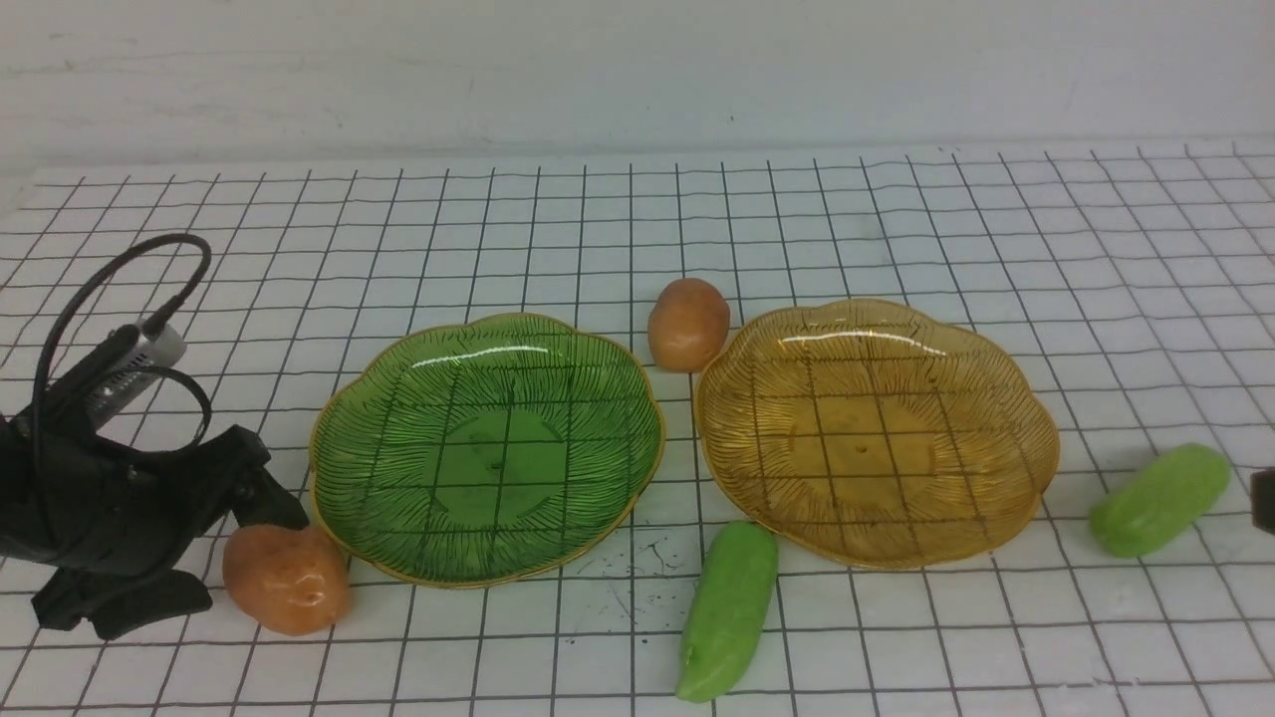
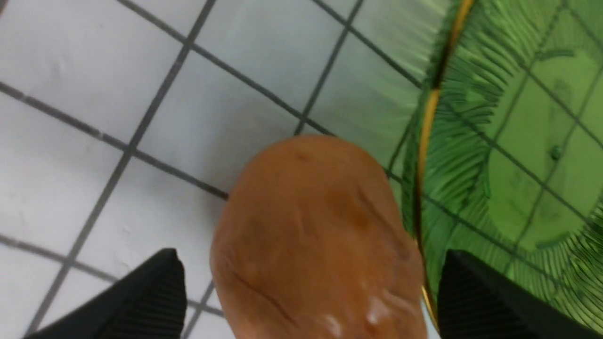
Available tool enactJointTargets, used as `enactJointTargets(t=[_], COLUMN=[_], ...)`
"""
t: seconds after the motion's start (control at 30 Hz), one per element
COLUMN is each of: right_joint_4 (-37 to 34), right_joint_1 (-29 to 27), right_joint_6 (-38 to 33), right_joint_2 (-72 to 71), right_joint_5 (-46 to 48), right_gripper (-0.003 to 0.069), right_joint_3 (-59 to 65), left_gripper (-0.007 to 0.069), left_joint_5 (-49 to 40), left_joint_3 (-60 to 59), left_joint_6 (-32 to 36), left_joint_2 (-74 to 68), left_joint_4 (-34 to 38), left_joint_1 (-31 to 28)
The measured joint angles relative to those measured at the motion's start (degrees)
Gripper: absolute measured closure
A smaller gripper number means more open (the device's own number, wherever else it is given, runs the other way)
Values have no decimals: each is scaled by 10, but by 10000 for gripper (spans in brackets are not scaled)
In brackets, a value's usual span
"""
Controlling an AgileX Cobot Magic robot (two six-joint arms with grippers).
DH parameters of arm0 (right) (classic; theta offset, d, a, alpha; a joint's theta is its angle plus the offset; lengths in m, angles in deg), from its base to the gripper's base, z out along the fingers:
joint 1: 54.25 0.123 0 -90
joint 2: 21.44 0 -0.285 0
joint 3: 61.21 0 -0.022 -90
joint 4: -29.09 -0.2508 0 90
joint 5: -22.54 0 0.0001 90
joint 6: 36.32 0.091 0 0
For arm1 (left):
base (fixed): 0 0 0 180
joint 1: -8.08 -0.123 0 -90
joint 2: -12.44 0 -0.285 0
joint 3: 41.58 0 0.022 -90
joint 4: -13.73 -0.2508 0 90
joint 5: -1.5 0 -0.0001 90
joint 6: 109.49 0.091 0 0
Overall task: Put different types of vegetables on the plate.
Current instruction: 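Pick up the potato beside the plates and place it on a plate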
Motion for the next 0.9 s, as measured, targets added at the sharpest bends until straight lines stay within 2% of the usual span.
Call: enactJointTargets(t=[0.13,0.23,0.33,0.47,0.7,0.8,0.9], right_joint_4=[0,0,0,0,-1,-1,-1], right_joint_1=[0,0,0,0,0,0,0], right_joint_6=[0,0,-1,-1,-1,-1,8], right_joint_2=[0,0,0,0,0,0,0], right_joint_5=[0,0,0,0,0,0,0], right_gripper=[674,674,674,674,674,674,674], right_joint_3=[0,0,0,0,0,0,0], left_gripper=[-47,-11,88,88,88,88,88], left_joint_5=[2,2,2,-6,-126,-162,-174], left_joint_3=[2,3,3,5,56,107,166], left_joint_6=[2,2,2,2,11,56,136], left_joint_2=[-21,-27,-31,-29,37,74,91], left_joint_4=[10,15,13,5,-36,-27,5], left_joint_1=[0,0,0,0,0,16,76])
